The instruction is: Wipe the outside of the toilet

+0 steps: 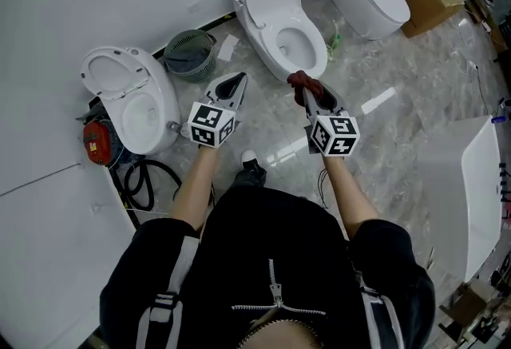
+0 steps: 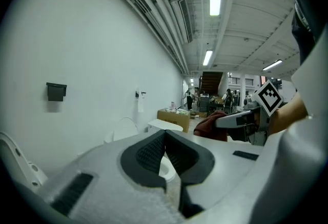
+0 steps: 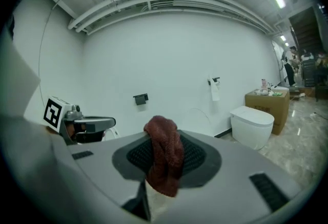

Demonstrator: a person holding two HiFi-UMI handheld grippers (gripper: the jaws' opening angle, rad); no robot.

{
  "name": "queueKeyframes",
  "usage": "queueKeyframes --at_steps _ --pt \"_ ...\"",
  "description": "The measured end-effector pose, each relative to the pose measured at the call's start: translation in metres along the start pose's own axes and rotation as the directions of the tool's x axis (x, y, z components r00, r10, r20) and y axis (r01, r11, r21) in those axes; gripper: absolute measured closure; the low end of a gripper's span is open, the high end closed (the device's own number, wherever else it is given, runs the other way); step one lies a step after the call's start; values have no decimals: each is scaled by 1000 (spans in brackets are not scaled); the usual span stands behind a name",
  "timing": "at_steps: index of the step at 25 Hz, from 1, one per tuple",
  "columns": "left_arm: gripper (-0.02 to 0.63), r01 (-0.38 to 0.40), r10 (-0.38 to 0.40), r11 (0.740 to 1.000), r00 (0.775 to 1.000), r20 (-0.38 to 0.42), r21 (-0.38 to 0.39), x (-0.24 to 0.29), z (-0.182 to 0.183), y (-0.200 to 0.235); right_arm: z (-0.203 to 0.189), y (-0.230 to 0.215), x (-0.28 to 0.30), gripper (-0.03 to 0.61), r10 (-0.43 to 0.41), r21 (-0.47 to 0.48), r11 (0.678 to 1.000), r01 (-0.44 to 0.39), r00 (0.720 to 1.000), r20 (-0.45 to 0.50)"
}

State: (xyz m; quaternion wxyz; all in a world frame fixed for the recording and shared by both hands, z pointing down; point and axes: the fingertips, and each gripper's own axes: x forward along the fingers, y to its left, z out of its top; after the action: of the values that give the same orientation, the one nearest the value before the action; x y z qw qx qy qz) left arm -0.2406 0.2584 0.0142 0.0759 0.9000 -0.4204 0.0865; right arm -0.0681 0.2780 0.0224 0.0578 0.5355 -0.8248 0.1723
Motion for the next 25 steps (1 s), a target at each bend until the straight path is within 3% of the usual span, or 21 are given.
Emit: queueKeyframes --at_steps 5,9,17,25 --pt "606 29 -30 1000 999 -13 -9 26 -2 62 7 11 62 476 -39 -10 999 39 999 -21" --pt "606 52 -52 999 998 -26 -11 43 -10 88 1 10 88 476 -60 -12 998 60 997 -46" --pt "606 81 -83 996 995 -53 -26 91 -34 122 -26 -10 148 476 -91 50 994 96 993 -79" --pt "607 57 -62 997 995 -83 -57 162 -69 196 -54 -46 265 476 -106 112 987 119 988 -110"
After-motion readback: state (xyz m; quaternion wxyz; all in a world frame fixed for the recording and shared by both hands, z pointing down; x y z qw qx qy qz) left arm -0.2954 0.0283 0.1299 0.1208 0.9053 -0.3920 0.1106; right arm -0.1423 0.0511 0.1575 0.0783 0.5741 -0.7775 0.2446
